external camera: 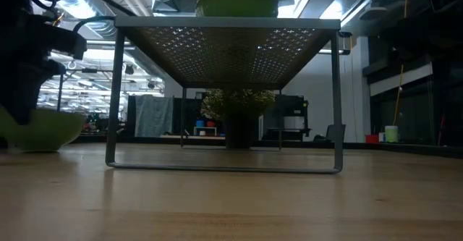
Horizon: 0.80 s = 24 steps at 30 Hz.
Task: Pick & Place Mini bowls
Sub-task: Stack the red patterned bowl on the red patterned bowl on the shelf
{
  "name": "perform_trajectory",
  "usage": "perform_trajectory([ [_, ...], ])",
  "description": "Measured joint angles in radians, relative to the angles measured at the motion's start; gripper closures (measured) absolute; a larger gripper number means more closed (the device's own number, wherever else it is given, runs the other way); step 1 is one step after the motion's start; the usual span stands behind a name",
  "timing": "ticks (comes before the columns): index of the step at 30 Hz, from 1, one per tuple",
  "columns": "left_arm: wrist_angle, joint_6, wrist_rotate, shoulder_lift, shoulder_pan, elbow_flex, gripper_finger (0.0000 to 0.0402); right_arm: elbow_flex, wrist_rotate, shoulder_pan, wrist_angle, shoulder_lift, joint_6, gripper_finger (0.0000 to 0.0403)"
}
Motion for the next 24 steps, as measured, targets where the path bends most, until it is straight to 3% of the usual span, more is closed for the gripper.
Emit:
perform_trajectory([
  [17,-0.041,-0.004,-0.072,0.003,0.03,0.137,0.0399,0.0,0.0,0.0,0.0,0.0,0.0,0.0256],
  [24,-0.164,0.002,-0.156,0.003,0.073,0.213,0.0399,0.0,0.0,0.0,0.0,0.0,0.0,0.0256],
])
